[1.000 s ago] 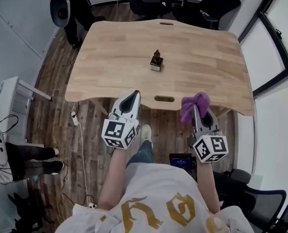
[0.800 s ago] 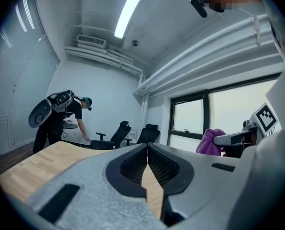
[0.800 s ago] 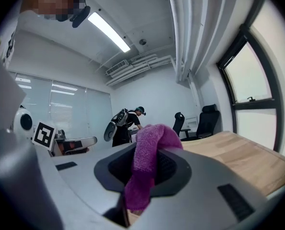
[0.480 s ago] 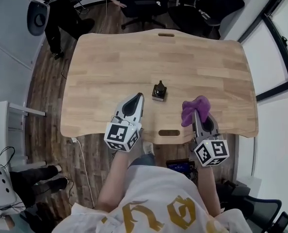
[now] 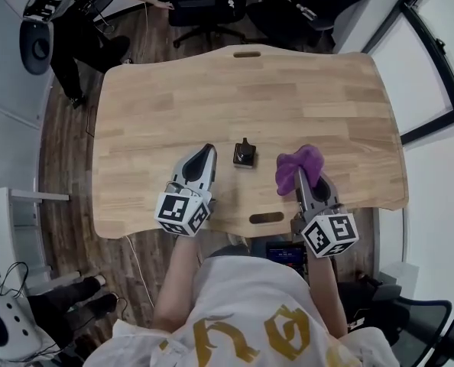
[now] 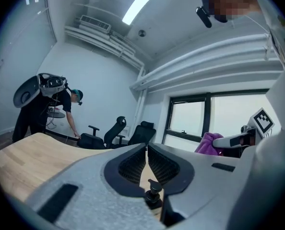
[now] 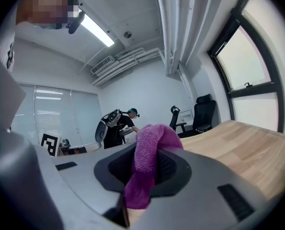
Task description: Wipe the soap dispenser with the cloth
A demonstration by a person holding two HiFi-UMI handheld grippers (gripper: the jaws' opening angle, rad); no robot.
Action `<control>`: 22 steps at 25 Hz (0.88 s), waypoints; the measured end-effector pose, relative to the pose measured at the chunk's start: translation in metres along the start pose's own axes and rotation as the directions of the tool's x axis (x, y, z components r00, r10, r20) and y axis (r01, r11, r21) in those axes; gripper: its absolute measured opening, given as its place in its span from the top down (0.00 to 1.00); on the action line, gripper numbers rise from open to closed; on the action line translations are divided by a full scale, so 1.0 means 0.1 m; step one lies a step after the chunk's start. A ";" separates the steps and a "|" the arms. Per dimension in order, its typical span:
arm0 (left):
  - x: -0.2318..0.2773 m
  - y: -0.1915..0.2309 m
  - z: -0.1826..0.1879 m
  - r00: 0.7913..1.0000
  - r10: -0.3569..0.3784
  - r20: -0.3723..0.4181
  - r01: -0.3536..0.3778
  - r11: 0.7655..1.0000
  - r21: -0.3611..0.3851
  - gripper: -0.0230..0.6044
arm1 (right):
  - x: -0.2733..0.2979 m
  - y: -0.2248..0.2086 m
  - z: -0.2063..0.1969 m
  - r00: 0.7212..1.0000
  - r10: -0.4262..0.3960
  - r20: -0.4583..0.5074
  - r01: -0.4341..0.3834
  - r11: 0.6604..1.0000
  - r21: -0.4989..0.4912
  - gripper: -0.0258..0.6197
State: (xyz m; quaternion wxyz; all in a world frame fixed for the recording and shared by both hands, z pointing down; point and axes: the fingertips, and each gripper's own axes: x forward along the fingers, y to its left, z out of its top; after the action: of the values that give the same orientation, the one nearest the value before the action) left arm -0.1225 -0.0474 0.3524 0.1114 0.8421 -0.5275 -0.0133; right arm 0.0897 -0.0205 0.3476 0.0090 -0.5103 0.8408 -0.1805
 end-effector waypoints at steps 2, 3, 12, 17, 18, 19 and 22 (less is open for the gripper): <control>0.02 0.03 0.00 1.000 0.000 -0.002 0.000 1.000 0.005 0.95 | 0.04 0.01 -0.01 1.000 0.015 0.005 -0.015 1.000 0.002 0.86; 0.04 0.04 0.00 1.000 -0.002 -0.002 0.002 1.000 0.007 0.95 | 0.07 0.01 -0.01 1.000 0.028 0.010 -0.028 1.000 0.005 0.86; 0.16 0.15 -0.17 0.998 -0.016 -0.061 0.017 1.000 0.019 0.95 | 0.13 -0.07 -0.08 1.000 0.014 -0.010 -0.014 1.000 -0.007 0.86; 0.19 0.20 -0.39 0.994 -0.030 -0.109 0.032 0.999 0.016 0.95 | 0.17 -0.13 -0.22 0.999 0.011 -0.045 -0.011 1.000 0.011 0.86; 0.20 0.21 -0.44 0.992 -0.035 -0.122 0.037 0.999 0.013 0.95 | 0.18 -0.14 -0.25 0.999 0.013 -0.053 -0.012 1.000 0.012 0.86; 0.20 0.22 -0.49 0.990 -0.041 -0.135 0.043 0.999 0.015 0.95 | 0.19 -0.14 -0.27 0.998 0.016 -0.060 -0.015 1.000 0.011 0.86; 0.22 0.26 -0.62 0.984 -0.055 -0.170 0.061 0.998 0.031 0.94 | 0.25 -0.16 -0.32 0.997 0.020 -0.081 -0.019 1.000 0.006 0.86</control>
State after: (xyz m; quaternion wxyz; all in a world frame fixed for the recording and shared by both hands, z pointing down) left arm -0.1267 -0.0669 0.4199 0.1401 0.8571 -0.4915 0.0648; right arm 0.0848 -0.0388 0.3869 -0.0219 -0.4943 0.8450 -0.2030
